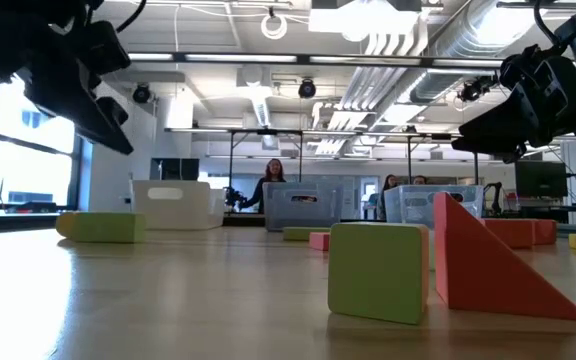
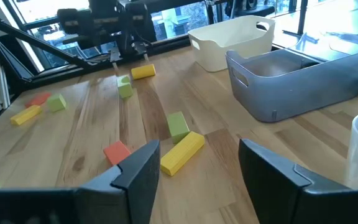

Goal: Sort & place blocks by color
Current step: Put the green block into the white bin

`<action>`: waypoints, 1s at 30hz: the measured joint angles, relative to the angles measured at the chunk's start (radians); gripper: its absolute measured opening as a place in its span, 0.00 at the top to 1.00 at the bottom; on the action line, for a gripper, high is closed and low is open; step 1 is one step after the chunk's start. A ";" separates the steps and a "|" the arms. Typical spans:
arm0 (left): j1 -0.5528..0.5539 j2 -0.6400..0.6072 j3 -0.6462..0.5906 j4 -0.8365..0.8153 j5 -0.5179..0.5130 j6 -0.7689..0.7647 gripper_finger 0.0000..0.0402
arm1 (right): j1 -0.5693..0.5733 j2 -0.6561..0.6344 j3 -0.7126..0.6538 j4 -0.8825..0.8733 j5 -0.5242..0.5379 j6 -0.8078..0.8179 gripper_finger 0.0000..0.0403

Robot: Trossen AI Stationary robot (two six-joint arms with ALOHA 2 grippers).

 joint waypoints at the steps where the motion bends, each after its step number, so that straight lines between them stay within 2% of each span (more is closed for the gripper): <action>1: -0.015 0.019 0.000 0.000 -0.019 -0.004 0.44 | 0.000 0.000 0.000 0.000 0.000 0.000 0.49; 16: -0.198 0.173 0.001 0.050 -0.216 -0.109 0.44 | 0.000 0.000 0.000 0.000 0.000 0.000 0.49; 30: -0.223 0.344 0.001 0.141 -0.262 -0.123 0.44 | 0.000 0.000 0.000 0.000 0.000 0.000 0.49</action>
